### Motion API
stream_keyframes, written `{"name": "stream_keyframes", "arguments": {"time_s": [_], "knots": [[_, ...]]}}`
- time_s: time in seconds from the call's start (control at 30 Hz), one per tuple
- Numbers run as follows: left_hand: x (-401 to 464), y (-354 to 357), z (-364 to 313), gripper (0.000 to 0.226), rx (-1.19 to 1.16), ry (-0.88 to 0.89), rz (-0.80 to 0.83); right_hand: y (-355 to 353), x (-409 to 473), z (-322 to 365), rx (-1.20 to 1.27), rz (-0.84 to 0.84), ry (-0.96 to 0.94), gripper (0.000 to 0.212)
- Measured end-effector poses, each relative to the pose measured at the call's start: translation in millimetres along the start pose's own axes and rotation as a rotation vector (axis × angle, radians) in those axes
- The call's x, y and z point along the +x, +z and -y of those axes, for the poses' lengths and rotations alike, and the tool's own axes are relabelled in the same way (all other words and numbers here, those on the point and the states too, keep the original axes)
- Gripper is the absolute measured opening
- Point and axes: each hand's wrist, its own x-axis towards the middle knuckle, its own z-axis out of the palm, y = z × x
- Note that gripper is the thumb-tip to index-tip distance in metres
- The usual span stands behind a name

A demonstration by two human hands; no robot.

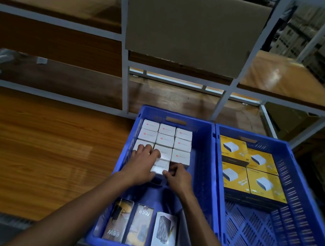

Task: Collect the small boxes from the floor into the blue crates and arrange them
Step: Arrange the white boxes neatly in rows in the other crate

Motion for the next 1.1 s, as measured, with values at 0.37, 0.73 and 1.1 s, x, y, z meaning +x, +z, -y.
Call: {"name": "stream_keyframes", "arguments": {"time_s": [0.37,0.73,1.1], "knots": [[-10,-25,3,0.013,-0.943,-0.271,-0.162,15,-35,27,-0.312,0.338,-0.225,0.018],[-12,-27,0,0.014,-1.127,-0.295,-0.048,50,-62,57,-0.639,0.934,-0.383,0.08],[-10,-28,3,0.018,-1.233,-0.312,-0.029,38,-50,40,-0.476,0.888,-0.371,0.074]]}}
